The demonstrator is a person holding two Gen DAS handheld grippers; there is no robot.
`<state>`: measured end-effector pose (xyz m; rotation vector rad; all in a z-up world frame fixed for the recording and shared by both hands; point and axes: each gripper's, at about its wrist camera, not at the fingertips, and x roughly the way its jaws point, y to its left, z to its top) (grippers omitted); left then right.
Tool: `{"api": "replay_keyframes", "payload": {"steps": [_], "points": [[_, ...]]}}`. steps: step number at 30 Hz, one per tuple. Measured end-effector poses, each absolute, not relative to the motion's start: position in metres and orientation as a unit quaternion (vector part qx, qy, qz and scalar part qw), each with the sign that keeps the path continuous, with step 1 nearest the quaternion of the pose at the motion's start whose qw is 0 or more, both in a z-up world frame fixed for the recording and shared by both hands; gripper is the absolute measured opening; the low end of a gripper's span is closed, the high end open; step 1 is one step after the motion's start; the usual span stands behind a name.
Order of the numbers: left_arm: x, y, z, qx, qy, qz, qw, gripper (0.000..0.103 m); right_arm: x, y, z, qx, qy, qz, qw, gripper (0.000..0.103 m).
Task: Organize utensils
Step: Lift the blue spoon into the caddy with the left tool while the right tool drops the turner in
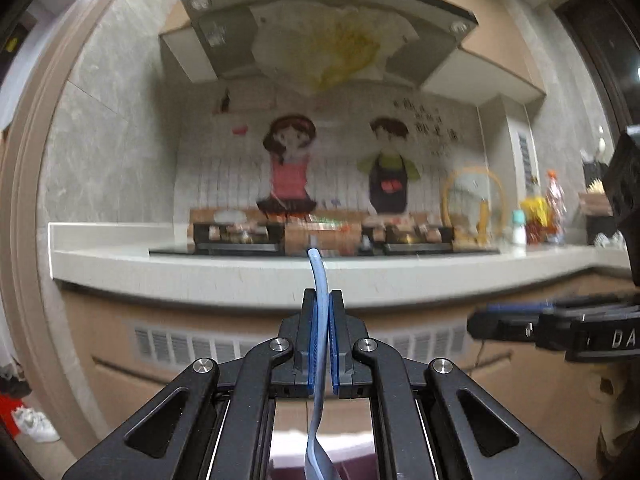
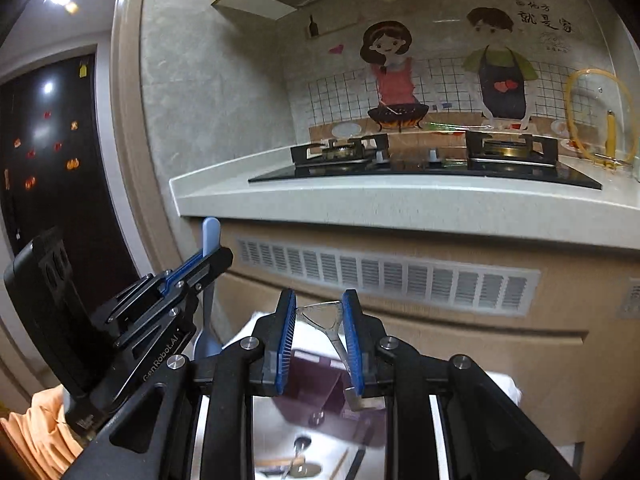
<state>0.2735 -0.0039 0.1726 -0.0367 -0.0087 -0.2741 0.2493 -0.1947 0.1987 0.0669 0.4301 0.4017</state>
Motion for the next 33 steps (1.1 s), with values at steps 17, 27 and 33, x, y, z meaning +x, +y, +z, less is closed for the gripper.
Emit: {"api": "replay_keyframes", "payload": {"steps": [17,27,33], "points": [[0.366,-0.021,0.042,-0.021,0.12,-0.139,0.983,0.007,0.345,-0.194,0.077,0.076,0.346,0.201,0.913,0.022],[0.353,-0.01,0.031,-0.052,0.197,-0.14,0.969,0.061,0.333,-0.195,0.046,0.065,0.369,0.17,0.911,0.028],[0.324,0.027,0.05,-0.073,0.215,-0.131,0.965,0.088,0.299,-0.211,0.059,0.042,0.345,0.144,0.927,0.039]]}}
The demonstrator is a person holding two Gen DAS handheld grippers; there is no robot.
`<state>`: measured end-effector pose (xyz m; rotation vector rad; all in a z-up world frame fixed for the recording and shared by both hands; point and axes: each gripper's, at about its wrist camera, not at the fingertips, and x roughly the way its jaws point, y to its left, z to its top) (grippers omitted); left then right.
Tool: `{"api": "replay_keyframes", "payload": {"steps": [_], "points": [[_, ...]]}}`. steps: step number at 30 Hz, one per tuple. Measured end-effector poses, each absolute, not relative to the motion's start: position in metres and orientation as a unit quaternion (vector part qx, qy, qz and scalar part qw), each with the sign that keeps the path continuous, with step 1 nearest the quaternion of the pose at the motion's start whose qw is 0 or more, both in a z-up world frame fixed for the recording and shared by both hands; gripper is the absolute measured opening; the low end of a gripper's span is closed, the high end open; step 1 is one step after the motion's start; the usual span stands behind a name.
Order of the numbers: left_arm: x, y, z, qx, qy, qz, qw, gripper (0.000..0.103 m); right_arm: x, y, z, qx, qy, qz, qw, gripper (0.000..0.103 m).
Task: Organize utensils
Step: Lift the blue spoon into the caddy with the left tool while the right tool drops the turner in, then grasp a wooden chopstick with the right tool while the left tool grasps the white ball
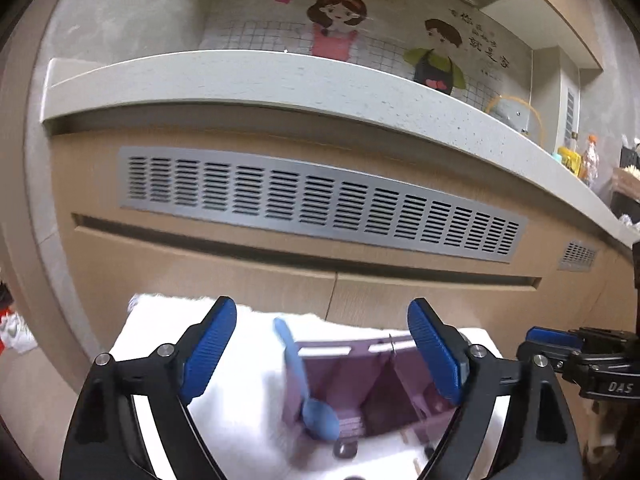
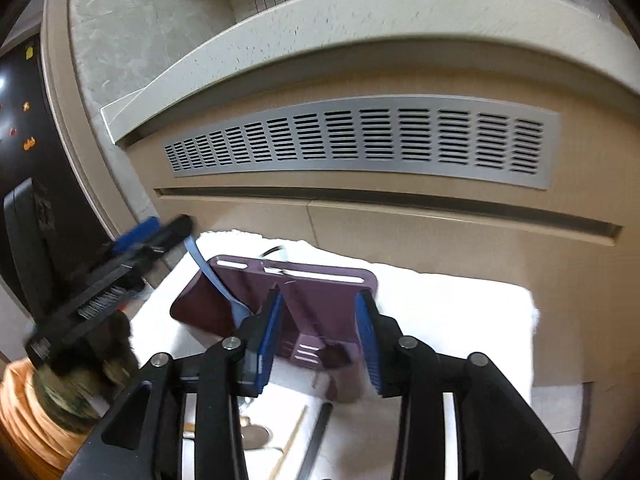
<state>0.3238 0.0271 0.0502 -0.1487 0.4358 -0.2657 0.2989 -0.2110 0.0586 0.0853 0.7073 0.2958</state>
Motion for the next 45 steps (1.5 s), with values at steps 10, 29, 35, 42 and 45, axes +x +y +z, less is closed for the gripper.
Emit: {"api": "replay_keyframes", "payload": {"steps": [10,29,35,42,45], "points": [[0.263,0.08,0.0,-0.087,0.348,-0.096,0.928,0.089,0.242,-0.183,0.019,-0.026,0.389,0.168,0.906,0.041],[0.187,0.14,-0.041,-0.109,0.4,-0.069,0.908,0.089,0.175,-0.055,-0.05,-0.155,0.472,0.316,0.808,0.041],[0.185,0.139,-0.043,-0.114,0.393,-0.073,0.91,0.089,0.188,-0.04,-0.066,-0.126,0.498,0.322,0.795,0.026],[0.17,0.14,-0.029,-0.08,0.346,-0.064,0.933,0.089,0.196,-0.024,-0.075,-0.124,0.507,0.307,0.795,0.006],[0.17,0.136,-0.026,-0.071,0.346,-0.063,0.933,0.089,0.192,-0.036,-0.063,-0.11,0.497,0.308,0.804,0.006]]}}
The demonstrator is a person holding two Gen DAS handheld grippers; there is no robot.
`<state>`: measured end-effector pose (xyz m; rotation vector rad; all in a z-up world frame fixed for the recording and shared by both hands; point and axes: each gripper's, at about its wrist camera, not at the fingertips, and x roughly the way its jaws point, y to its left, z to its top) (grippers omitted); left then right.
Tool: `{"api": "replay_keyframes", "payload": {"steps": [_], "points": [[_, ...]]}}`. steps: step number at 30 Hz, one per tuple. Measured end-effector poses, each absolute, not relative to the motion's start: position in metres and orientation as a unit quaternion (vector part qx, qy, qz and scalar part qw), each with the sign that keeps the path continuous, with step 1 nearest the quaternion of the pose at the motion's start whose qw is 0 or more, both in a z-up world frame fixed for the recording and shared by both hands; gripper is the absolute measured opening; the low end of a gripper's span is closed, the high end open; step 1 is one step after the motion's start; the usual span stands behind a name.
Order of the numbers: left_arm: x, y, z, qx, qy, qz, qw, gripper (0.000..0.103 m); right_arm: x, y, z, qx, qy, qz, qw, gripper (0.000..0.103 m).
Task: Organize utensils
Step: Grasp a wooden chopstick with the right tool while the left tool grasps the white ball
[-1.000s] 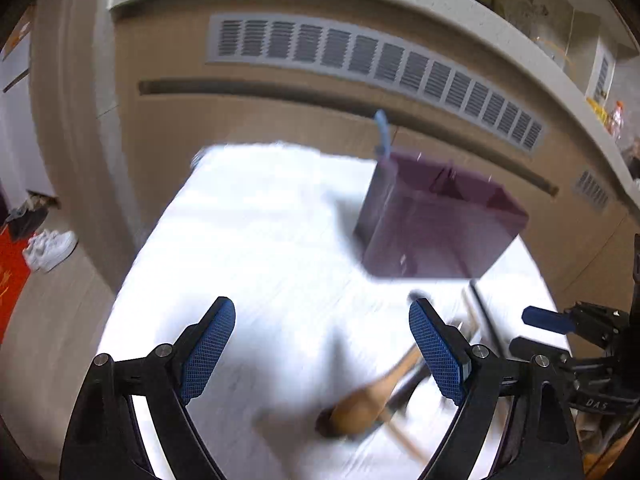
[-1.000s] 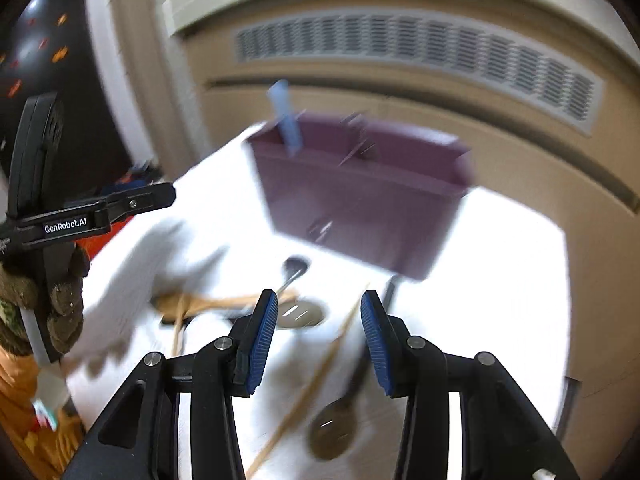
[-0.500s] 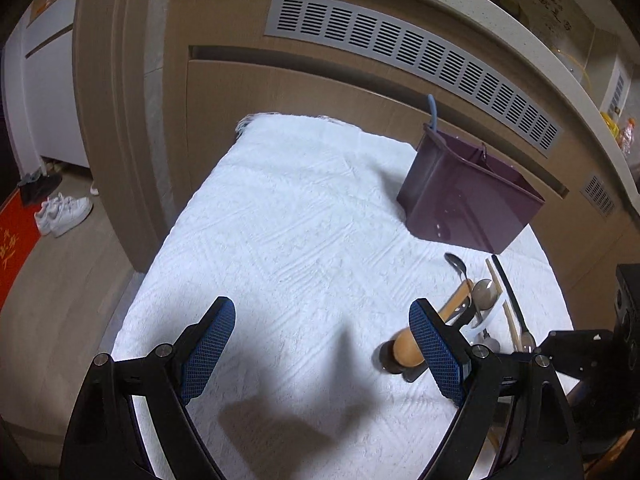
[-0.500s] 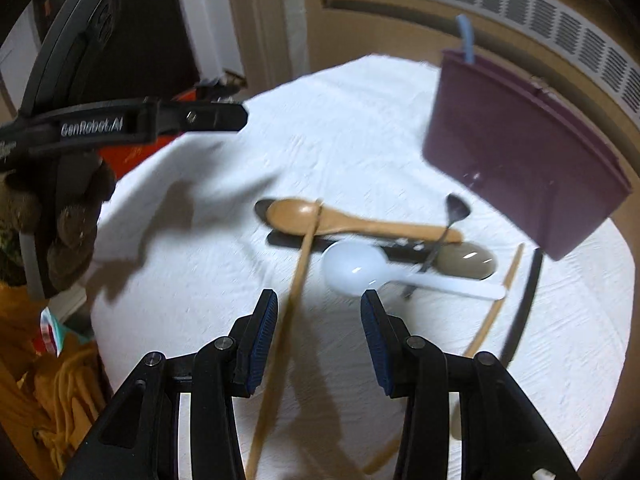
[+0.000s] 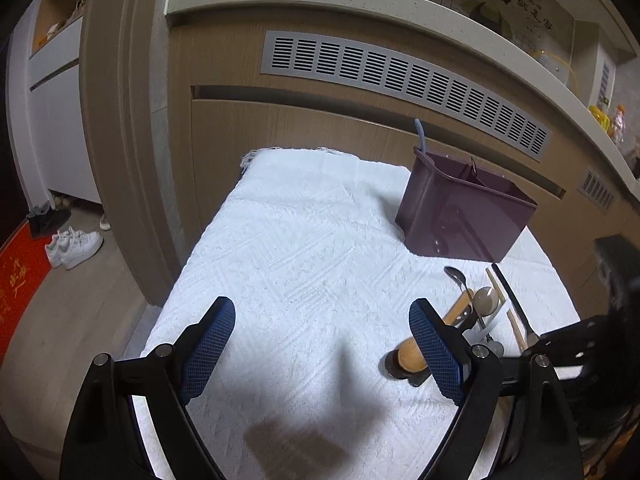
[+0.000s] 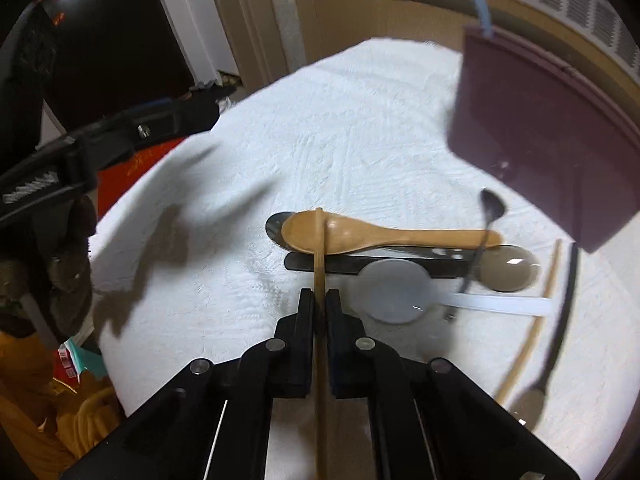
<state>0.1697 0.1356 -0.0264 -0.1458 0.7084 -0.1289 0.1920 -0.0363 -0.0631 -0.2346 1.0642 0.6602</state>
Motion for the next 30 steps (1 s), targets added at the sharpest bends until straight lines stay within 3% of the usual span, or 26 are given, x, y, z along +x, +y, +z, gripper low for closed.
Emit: {"api": "replay_keyframes", "payload": {"steps": [7,11,13,15,19,23,25,27,29,30], "points": [[0.155,0.066,-0.033,0.004,0.359,-0.197,0.912,0.088,0.192,-0.118,-0.023,-0.045,0.462,0.249,0.85,0.007],[0.148,0.015,-0.049,0.074,0.373,-0.254,0.889,0.074,0.194,-0.169,-0.011,-0.007,0.452,0.205,0.868,0.008],[0.157,0.005,-0.058,0.065,0.401,-0.249,0.879,0.07,0.193,-0.189,-0.009,0.013,0.447,0.192,0.874,0.009],[0.168,0.004,-0.067,0.028,0.435,-0.242,0.867,0.055,0.189,-0.198,-0.009,0.022,0.442,0.189,0.877,0.009],[0.188,0.016,-0.079,-0.053,0.478,-0.191,0.856,0.053,0.182,-0.203,-0.011,0.028,0.427,0.194,0.883,0.009],[0.19,-0.001,-0.083,-0.013,0.482,-0.171,0.859,0.053,0.185,-0.208,-0.017,0.039,0.423,0.201,0.883,0.009],[0.188,-0.01,-0.084,0.013,0.476,-0.168,0.863,0.045,0.181,-0.212,-0.017,0.043,0.422,0.203,0.883,0.009],[0.194,-0.013,-0.085,0.02,0.475,-0.159,0.865,0.019,0.181,-0.214,-0.019,0.048,0.422,0.204,0.882,0.01],[0.202,-0.009,-0.084,0.016,0.475,-0.149,0.867,0.006,0.18,-0.215,-0.02,0.049,0.42,0.203,0.883,0.01],[0.204,-0.005,-0.083,0.017,0.473,-0.145,0.869,0.006,0.18,-0.216,-0.019,0.049,0.419,0.202,0.884,0.01]]}}
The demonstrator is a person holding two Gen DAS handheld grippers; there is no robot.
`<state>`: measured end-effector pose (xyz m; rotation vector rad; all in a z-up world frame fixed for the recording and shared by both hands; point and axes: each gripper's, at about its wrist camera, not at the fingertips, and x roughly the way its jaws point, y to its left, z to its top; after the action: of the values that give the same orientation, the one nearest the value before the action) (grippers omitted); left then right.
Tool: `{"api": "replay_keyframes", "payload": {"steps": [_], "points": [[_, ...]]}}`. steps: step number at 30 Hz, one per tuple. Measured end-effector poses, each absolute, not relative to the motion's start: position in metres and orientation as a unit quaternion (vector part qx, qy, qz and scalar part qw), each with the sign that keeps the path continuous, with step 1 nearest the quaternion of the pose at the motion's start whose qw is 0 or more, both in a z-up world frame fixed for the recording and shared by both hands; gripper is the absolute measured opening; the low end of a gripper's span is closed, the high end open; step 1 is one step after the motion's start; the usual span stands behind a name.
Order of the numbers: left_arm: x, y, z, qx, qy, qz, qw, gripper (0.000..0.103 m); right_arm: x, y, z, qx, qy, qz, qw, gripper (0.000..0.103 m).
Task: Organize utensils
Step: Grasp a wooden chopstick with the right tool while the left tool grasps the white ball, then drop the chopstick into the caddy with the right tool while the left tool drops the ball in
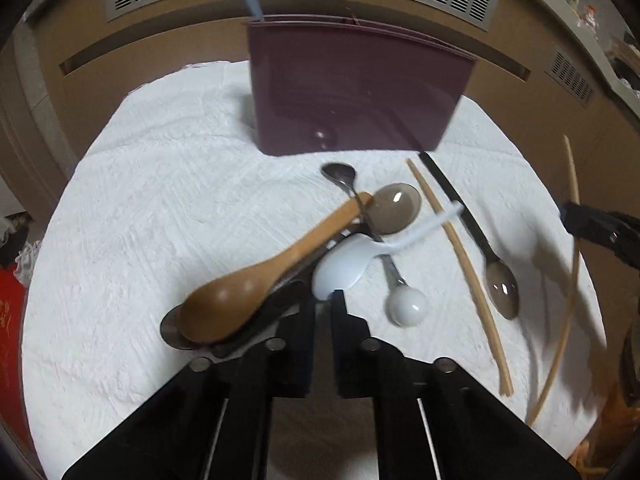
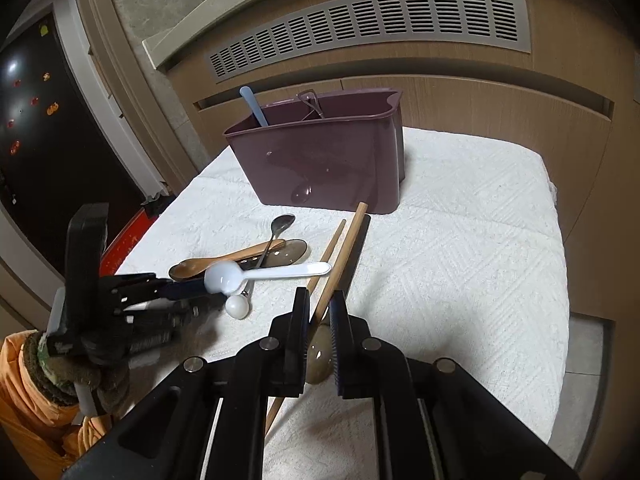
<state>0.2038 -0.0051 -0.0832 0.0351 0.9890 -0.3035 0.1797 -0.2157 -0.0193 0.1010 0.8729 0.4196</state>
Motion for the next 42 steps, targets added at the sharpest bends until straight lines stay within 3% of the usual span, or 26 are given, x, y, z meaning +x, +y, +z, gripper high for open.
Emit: {"api": "replay_keyframes", "payload": {"steps": [6,9,10,12,14,15,23,25,26,42], "points": [[0.218,0.012,-0.07,0.042,0.444,-0.087,0.891,0.007,0.178,-0.218,-0.021,0.046,0.422,0.195,0.884,0.011],[0.209,0.007,-0.061,0.021,0.457,-0.158,0.875,0.012,0.178,-0.216,-0.023,0.048,0.424,0.195,0.883,0.011],[0.2,-0.001,-0.058,0.029,0.451,-0.19,0.872,0.015,0.178,-0.216,-0.023,0.048,0.424,0.195,0.883,0.011],[0.182,-0.018,-0.057,0.055,0.437,-0.231,0.867,0.038,0.179,-0.215,-0.023,0.048,0.425,0.197,0.882,0.011],[0.171,-0.031,-0.062,0.07,0.429,-0.248,0.866,0.053,0.18,-0.214,-0.024,0.048,0.426,0.197,0.882,0.011],[0.169,-0.037,-0.065,0.076,0.427,-0.244,0.867,0.053,0.18,-0.214,-0.024,0.049,0.426,0.198,0.882,0.011],[0.188,-0.046,-0.085,0.06,0.443,-0.182,0.876,0.053,0.177,-0.215,-0.02,0.049,0.422,0.2,0.883,0.011],[0.185,-0.045,-0.085,0.059,0.44,-0.181,0.878,0.039,0.177,-0.214,-0.019,0.05,0.42,0.201,0.883,0.011],[0.184,-0.044,-0.084,0.06,0.437,-0.182,0.879,0.022,0.177,-0.213,-0.018,0.051,0.419,0.202,0.884,0.011],[0.117,0.01,0.01,0.018,0.31,-0.188,0.932,0.022,0.126,-0.191,0.049,0.001,0.348,0.191,0.918,0.006]]}}
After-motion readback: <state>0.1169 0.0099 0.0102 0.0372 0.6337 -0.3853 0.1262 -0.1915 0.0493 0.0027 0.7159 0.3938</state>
